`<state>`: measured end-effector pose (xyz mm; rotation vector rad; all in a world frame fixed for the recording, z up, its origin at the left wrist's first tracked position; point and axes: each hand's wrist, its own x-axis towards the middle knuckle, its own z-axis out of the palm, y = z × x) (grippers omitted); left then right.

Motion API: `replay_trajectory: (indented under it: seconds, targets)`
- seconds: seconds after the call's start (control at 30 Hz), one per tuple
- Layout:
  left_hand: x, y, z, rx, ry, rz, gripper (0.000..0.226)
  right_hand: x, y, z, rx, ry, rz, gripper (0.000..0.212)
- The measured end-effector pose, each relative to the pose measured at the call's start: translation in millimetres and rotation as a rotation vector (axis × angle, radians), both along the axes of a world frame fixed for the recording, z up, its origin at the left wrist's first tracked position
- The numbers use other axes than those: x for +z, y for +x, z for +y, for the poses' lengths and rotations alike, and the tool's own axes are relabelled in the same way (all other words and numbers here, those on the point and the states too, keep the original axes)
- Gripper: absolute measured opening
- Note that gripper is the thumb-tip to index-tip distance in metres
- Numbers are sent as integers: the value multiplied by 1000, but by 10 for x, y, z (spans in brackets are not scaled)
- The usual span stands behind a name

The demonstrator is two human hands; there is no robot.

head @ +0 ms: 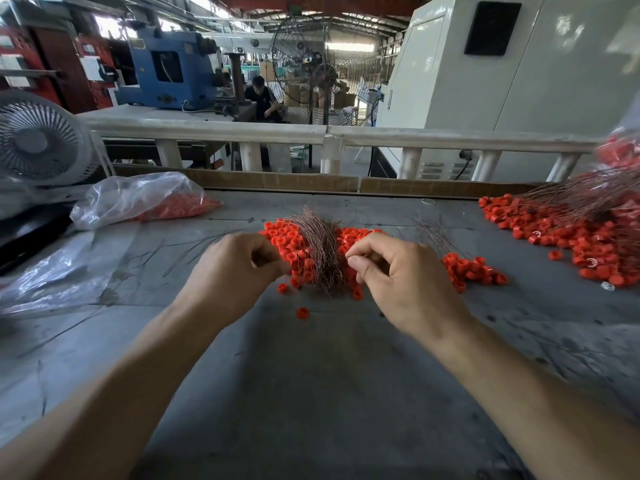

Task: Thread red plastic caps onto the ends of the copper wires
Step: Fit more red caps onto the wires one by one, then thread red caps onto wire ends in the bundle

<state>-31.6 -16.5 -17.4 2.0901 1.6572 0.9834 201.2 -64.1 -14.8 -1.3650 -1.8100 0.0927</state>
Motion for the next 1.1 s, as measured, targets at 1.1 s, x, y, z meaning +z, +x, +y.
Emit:
replay_trajectory:
  seconds: [1.1]
  targets:
    - [120,407,-334,-485,-66,-761,24,144,-91,-157,171,75,352,8]
